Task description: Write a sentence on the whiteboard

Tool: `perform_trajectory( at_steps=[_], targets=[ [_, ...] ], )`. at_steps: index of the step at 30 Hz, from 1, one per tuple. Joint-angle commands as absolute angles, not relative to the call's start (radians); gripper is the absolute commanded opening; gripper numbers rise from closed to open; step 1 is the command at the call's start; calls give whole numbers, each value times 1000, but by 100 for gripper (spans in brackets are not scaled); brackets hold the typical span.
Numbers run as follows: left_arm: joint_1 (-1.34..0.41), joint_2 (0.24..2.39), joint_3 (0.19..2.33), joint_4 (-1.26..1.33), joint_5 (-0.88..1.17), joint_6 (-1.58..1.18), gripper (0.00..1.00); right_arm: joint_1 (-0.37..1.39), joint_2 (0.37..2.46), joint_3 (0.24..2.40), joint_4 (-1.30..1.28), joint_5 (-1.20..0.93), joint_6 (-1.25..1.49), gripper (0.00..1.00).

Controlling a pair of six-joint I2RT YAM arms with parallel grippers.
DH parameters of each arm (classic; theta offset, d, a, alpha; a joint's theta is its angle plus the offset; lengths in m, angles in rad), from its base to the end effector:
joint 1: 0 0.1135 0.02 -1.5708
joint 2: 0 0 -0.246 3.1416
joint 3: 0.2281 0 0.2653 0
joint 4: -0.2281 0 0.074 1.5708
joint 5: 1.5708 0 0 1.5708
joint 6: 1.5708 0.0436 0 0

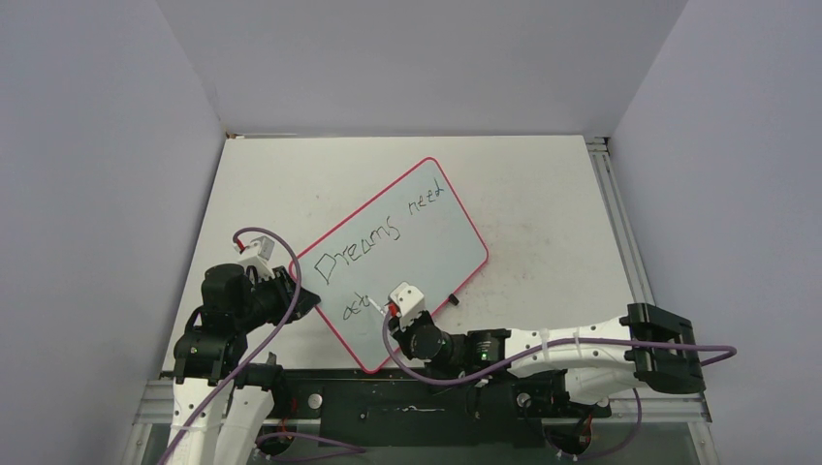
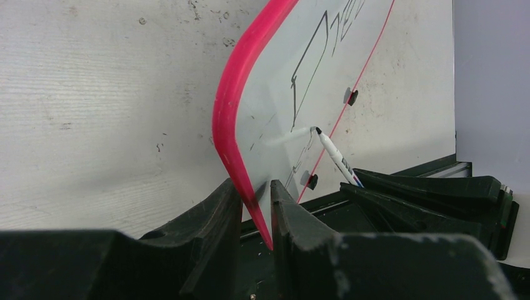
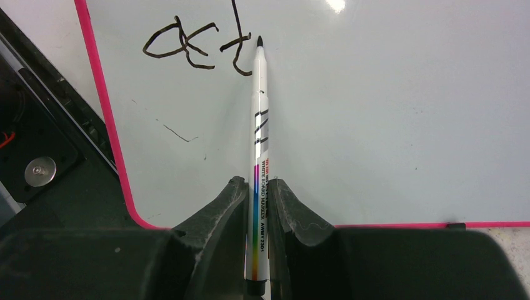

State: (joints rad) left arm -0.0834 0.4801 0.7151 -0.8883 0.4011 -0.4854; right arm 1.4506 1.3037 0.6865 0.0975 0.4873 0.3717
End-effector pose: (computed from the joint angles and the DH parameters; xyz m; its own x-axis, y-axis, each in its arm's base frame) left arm 0.1279 -0.0278 0.2763 -0.7157 -0.3712 -0.5916 0.0585 0.8122 -0.5804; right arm 0.0560 0.2936 0.1943 -0.3564 -0.2743 -0.8932 -0.7503 0.6537 0.0986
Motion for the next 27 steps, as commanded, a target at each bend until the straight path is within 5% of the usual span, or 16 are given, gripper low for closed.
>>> perform_trajectory(
  at_steps=[1,27],
  targets=[
    [-83,487,721,-876,411,-470,22,1442,1314,720,112,478,385,5],
    [-83,493,721,-876,408,-471,22,1458,1273,661,67,464,446,5]
  ],
)
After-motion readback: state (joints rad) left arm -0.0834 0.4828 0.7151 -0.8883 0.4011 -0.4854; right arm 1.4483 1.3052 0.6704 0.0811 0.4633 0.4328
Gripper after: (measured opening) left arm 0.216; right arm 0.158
